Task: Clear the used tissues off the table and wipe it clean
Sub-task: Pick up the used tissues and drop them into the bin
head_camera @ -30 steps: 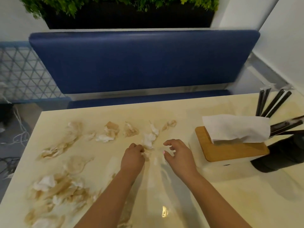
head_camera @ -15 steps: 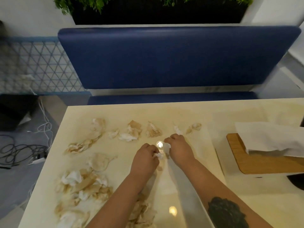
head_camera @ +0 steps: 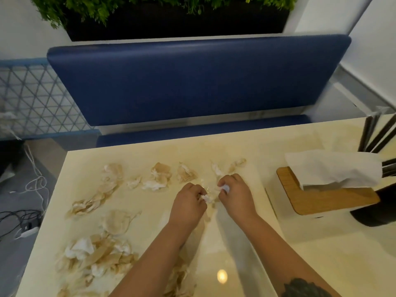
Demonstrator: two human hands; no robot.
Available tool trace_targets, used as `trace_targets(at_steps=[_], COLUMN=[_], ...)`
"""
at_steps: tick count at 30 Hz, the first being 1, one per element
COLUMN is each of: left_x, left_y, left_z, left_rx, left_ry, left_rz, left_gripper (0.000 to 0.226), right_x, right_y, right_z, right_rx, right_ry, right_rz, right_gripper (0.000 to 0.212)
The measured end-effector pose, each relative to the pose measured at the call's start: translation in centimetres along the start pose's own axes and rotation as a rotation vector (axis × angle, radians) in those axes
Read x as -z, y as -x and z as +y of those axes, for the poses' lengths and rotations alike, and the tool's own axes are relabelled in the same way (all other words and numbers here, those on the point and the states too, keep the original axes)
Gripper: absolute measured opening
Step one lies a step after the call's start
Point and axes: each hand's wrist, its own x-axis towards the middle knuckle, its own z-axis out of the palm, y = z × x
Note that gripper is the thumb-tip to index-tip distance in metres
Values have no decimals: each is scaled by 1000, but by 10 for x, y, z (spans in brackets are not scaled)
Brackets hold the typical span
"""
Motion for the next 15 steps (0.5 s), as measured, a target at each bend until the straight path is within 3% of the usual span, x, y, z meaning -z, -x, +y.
trace_targets(at_steps=[15], left_x=[-34], left_y=[6], left_z=[91], left_rx=[-225], left_ry=[73], left_rz=[-71], left_gripper=[16], right_x=[92], right_y=[64], right_z=[37], right_rx=[-52], right_ry=[-74], right_rz=[370], right_gripper=[17])
